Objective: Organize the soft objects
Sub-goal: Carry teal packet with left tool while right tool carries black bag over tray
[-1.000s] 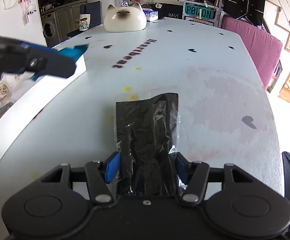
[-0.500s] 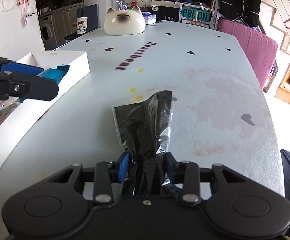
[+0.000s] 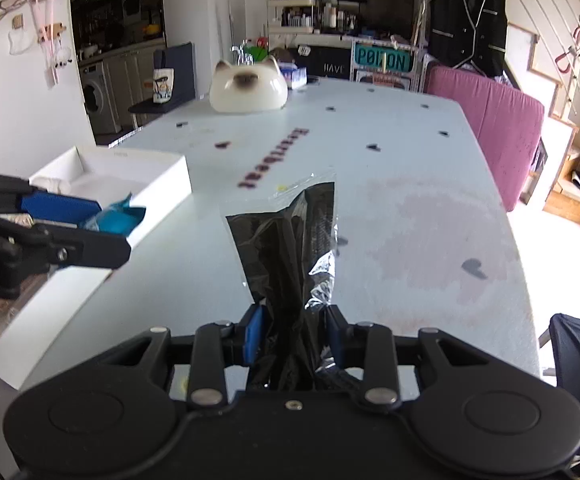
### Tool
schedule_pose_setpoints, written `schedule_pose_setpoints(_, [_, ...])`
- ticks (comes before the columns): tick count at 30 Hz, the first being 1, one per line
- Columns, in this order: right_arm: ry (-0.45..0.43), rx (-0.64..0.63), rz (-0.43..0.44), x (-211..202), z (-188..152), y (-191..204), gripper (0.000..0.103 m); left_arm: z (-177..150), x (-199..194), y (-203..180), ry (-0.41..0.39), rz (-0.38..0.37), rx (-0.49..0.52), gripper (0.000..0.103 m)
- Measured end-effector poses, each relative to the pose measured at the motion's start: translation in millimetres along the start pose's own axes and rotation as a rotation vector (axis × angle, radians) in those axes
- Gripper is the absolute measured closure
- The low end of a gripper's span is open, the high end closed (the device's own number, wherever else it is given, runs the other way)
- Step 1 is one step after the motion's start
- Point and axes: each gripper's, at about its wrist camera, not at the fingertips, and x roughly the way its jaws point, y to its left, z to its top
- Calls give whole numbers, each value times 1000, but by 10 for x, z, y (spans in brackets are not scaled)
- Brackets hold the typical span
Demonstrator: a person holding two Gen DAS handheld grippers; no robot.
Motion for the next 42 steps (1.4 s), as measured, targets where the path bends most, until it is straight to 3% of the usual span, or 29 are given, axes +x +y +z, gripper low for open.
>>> schedule_pose_setpoints(10, [-91,-62,30,-226,316,213,67,31,-374,175,-72,41,6,42])
schedule_pose_setpoints(20, [-112,-189,105,-25,730,734,67,-36,-704,731,-100,148,-57,42])
schedule_pose_setpoints(31, [-65,-307,220,433,1019,1347,64,-71,-947,1436,-117,265,-171,42])
schedule_pose_setpoints(42, [16,-589,329,891,1112,1913,59,-30,-1014,1929,-129,323,-239,42])
